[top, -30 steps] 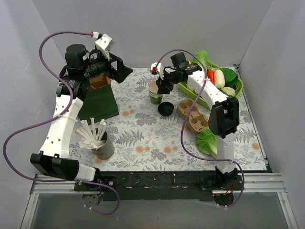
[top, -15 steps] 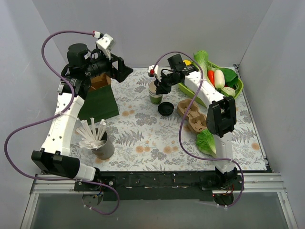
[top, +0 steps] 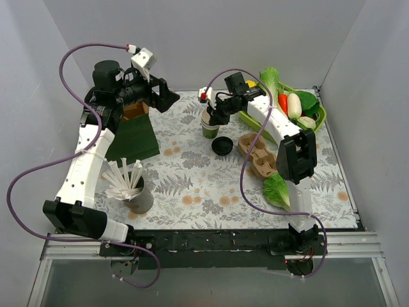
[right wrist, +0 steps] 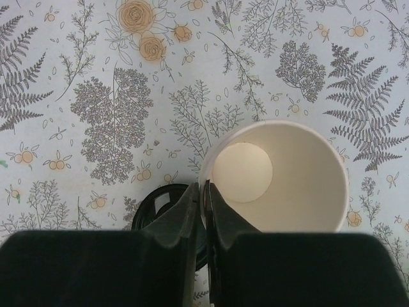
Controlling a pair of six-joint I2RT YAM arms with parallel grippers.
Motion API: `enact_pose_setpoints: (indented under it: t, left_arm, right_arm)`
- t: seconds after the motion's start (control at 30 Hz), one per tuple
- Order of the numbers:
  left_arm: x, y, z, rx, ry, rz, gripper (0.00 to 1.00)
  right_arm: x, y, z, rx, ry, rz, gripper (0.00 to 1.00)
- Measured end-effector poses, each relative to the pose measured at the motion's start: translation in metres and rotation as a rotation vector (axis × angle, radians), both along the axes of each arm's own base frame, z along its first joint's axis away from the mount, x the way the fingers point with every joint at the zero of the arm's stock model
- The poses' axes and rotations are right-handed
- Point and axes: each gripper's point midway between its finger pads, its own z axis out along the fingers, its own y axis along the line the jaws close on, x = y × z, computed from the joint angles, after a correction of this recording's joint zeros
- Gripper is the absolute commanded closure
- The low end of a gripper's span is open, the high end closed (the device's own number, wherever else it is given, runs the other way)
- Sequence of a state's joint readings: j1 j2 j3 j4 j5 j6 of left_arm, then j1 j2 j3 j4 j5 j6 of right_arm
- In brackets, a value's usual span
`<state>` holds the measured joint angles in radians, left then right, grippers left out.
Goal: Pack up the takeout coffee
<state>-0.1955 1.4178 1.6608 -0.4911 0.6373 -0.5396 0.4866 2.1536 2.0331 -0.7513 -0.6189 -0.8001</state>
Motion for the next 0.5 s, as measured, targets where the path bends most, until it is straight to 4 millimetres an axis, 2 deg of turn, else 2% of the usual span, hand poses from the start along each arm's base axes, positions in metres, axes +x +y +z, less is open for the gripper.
enact_pose_setpoints:
  t: [0.17, 0.2, 0.23, 0.33, 0.5]
  left_arm:
    - [0.001, 0.000, -0.008, 0.002, 0.016, 0.000, 0.02]
    - [0.002, -0.001, -0.012, 0.001, 0.023, 0.001, 0.02]
    - [0.002, -0.001, -0.015, -0.001, 0.033, 0.002, 0.02]
    - [0.006, -0.002, -0.028, -0.009, 0.071, 0.009, 0.02]
    - [0.027, -0.004, -0.044, -0.046, 0.132, 0.053, 0.02]
  right_arm:
    - [0.001, -0.001, -0.001, -0.007, -0.006, -0.005, 0.91]
    - [0.001, 0.000, -0.001, -0.009, -0.007, -0.006, 0.91]
    - [0.001, 0.001, -0.001, -0.011, -0.008, -0.005, 0.98]
    - [0.002, 0.001, -0.001, -0.018, -0.018, -0.012, 0.99]
    - [0.002, 0.003, -0.002, -0.026, -0.020, -0.021, 0.99]
